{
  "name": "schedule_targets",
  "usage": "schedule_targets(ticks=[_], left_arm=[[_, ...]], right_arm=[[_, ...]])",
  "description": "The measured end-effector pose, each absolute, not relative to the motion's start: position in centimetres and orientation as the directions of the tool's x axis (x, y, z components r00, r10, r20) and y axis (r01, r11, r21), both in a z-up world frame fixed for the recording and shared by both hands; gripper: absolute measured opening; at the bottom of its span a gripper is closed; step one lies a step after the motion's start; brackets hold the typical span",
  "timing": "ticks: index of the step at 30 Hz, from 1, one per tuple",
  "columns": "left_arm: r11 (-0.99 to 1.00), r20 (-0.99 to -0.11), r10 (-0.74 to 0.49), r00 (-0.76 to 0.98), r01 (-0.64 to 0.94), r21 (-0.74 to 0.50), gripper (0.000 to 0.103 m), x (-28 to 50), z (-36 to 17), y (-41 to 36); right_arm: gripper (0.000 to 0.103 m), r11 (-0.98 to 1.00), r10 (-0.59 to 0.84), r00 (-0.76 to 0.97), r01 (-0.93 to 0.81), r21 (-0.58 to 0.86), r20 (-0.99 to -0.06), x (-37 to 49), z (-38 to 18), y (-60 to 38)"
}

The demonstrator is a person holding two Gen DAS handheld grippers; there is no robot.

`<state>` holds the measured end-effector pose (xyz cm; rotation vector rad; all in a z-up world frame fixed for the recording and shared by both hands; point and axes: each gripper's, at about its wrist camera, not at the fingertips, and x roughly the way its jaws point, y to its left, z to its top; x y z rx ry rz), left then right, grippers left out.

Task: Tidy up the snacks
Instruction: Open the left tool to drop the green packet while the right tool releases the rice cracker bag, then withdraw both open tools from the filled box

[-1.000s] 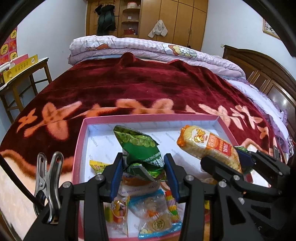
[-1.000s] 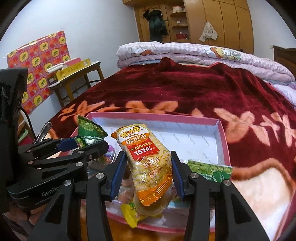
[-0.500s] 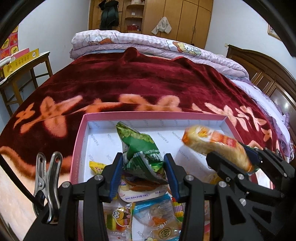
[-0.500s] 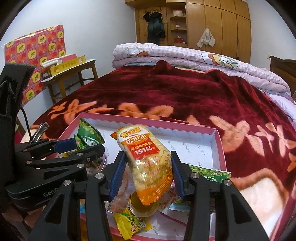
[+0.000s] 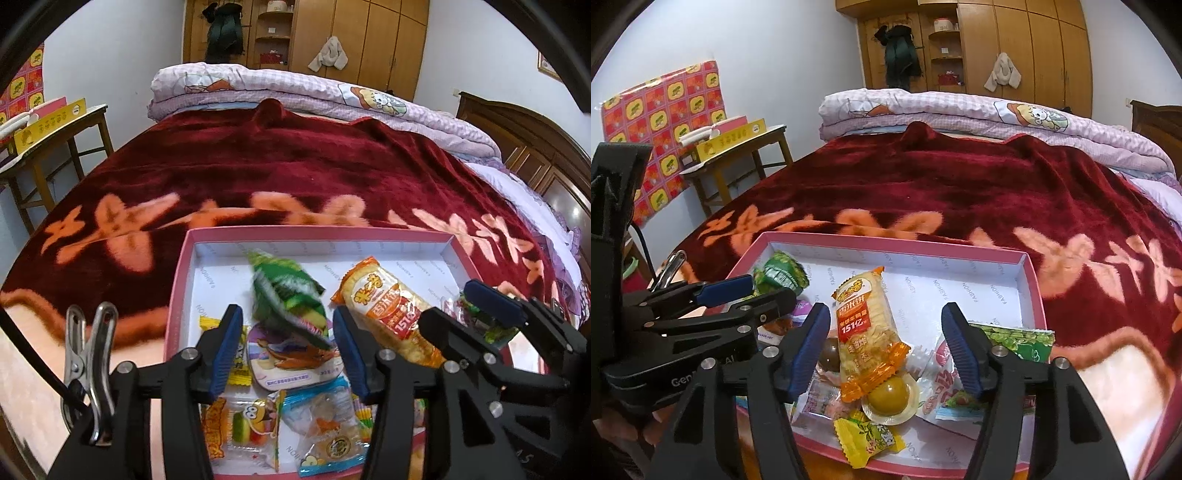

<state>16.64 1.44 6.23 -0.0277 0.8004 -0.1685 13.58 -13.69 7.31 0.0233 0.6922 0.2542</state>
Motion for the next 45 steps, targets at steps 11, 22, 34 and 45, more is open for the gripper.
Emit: schedule_targets(ticks=[11,22,34,45], left_arm=[[0.984,-0.699,-0.171,0.694,0.150,-0.092,0.057,14.6,7.4,1.6],[0.987,-0.696,-0.154,0.701,0.139,-0.079,0.057,11.4,8.6,1.5],[0.988,-0.706,-0.149,0.692,0.134,-0.077,0.057,8.4,8.2,1.4],[0.990,-0.744,-0.129,0.656,0.123,-0.063,0.057,7.4,6.4,1.1]], right_arm=[[0.068,0.963,0.267,0.741,-0.232,0.138,-0.617,12.0,8.1,-14.1],[0.068,0.957,0.291,0.739,-0.239,0.168,-0.608,9.4,8.7,-14.2],[0.068,0.955,0.296,0.717,-0.221,0.197,-0.631,6.8,7.9,-14.7],[0.068,0.957,0.291,0.683,-0.201,0.211,-0.670,5.8,6.2,-14.8]])
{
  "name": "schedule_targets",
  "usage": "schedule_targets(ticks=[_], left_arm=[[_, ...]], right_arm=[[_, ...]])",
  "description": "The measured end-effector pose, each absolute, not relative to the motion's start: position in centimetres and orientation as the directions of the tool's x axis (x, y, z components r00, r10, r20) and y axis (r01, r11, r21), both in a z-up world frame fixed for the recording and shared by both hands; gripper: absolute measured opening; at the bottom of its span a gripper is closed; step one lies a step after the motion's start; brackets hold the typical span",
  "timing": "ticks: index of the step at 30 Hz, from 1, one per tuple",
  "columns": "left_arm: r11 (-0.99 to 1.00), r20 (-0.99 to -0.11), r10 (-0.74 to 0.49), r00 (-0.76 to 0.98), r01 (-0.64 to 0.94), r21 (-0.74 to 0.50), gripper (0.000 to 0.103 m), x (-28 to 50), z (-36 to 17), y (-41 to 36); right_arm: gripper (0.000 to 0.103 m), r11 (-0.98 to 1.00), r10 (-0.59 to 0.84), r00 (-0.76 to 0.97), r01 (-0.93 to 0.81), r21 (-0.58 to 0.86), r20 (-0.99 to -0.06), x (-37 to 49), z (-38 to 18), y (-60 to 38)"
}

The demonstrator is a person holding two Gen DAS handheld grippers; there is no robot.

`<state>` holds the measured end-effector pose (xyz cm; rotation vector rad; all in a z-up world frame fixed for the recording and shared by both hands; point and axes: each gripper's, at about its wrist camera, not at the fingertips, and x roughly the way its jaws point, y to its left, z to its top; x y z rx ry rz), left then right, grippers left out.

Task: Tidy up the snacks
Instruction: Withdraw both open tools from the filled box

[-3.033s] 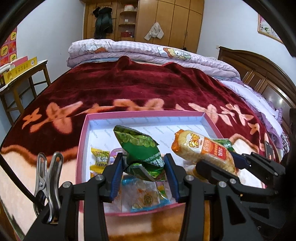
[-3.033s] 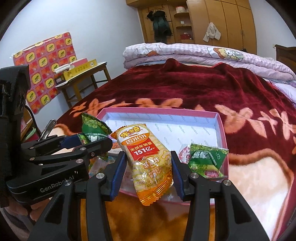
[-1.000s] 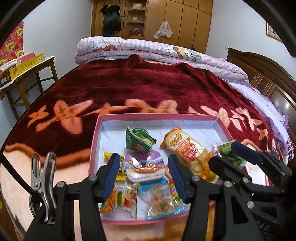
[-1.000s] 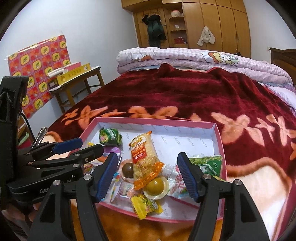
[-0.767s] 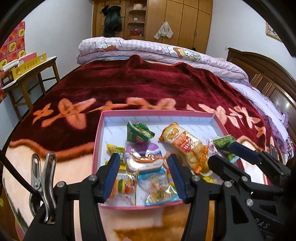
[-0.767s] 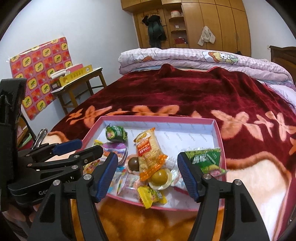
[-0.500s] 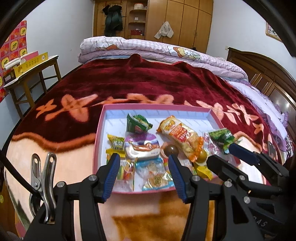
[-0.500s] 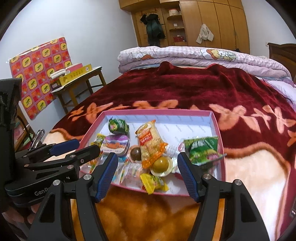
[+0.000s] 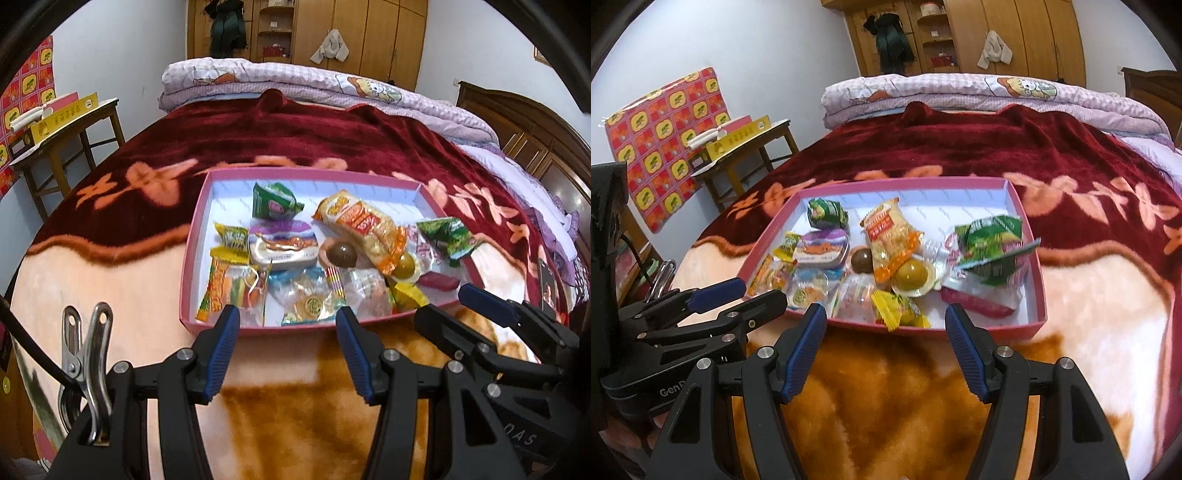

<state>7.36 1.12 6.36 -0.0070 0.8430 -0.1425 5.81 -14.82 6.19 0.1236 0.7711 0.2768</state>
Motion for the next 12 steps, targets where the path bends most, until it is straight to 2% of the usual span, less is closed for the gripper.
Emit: schedule_targets(ticks=[12], left_arm=[[0.992,-0.756,-0.110,0.645,0.118,-0.044,0.057,7.04,5.77,0.61]], right_arm=[[0.068,0.956,0.290,0.658,-0.170,0.238,-0.695,5.73,5.25,-15.55]])
